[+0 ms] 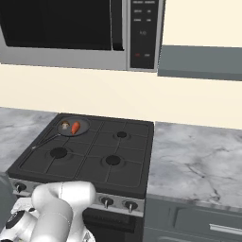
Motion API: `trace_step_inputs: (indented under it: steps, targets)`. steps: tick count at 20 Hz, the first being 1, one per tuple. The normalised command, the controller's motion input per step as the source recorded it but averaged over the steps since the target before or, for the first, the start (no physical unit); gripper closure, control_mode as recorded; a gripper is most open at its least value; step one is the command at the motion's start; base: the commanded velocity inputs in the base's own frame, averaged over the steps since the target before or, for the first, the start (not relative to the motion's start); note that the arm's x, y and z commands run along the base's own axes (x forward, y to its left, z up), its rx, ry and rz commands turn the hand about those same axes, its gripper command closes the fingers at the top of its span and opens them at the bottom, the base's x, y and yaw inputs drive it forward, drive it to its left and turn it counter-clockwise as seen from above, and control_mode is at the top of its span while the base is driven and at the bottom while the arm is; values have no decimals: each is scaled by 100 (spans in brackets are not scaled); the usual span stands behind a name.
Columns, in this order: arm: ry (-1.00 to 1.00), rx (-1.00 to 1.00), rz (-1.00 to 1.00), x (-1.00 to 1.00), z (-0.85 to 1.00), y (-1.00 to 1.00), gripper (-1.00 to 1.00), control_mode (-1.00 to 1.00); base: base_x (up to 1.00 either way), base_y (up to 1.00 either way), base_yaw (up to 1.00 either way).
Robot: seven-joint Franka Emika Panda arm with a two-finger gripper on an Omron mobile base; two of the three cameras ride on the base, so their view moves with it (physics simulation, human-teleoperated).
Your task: Put the sweet potato and mushroom in the pan. Then turn on the rear left burner and set the heat to medium.
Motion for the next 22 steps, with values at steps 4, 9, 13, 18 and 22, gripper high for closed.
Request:
trace_step_inputs:
  steps: [4,9,13,18,22]
  targets:
    - [0,10,0,2,15,-2,-100,-100,0,0,0]
    - [0,9,0,4,20,-12,-100,-100,0,0,0]
    - [0,9,0,13,0,-34,-100,-100,0,0,0]
    - [0,9,0,26,-11,-35,-100,-100,0,0,0]
    - [-1,10,0,30,-14,-4,-100,-100,0,0,0]
